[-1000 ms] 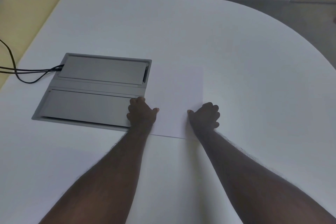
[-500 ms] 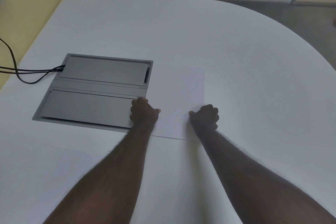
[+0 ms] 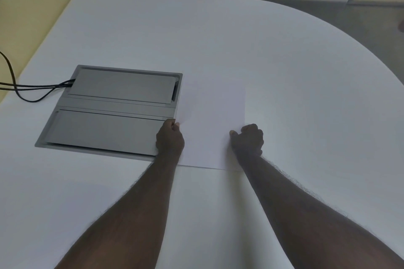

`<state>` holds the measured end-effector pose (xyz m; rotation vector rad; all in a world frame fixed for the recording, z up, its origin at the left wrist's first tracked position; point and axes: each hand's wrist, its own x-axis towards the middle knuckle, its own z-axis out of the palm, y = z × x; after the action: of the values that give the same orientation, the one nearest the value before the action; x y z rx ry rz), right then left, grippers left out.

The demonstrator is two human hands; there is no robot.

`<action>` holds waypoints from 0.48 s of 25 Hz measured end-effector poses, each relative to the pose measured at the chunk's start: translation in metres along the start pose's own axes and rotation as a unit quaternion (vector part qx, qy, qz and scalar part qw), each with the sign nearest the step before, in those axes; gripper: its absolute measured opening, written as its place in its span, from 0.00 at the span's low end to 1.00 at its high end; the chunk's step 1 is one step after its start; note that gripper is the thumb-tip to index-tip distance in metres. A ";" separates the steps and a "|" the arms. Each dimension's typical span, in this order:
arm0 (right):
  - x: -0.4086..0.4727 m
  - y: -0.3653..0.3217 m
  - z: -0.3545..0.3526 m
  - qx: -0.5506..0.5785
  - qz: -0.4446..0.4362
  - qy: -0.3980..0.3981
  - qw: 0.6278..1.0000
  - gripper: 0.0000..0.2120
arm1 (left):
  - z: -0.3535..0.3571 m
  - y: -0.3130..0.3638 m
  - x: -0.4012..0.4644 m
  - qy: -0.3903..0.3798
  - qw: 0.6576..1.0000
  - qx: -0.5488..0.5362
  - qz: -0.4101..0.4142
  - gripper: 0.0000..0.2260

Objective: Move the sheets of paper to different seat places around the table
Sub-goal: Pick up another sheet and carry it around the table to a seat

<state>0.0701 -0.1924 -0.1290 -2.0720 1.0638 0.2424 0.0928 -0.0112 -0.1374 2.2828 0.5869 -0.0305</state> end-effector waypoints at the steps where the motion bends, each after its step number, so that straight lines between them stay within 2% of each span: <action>1: 0.001 0.001 0.000 0.016 -0.004 0.011 1.000 0.16 | 0.000 -0.002 0.000 0.006 1.000 -0.017 0.002 0.11; 7: 0.012 0.005 -0.002 0.070 -0.032 0.028 0.997 0.14 | -0.006 -0.008 0.000 -0.004 0.992 -0.125 -0.008 0.10; 12: 0.009 0.003 -0.011 0.074 -0.064 0.022 0.995 0.13 | -0.015 -0.004 -0.006 -0.001 0.990 -0.144 -0.001 0.10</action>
<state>0.0719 -0.2069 -0.1277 -2.0098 0.9400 0.0525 0.0832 -0.0012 -0.1280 2.0017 0.5546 0.0477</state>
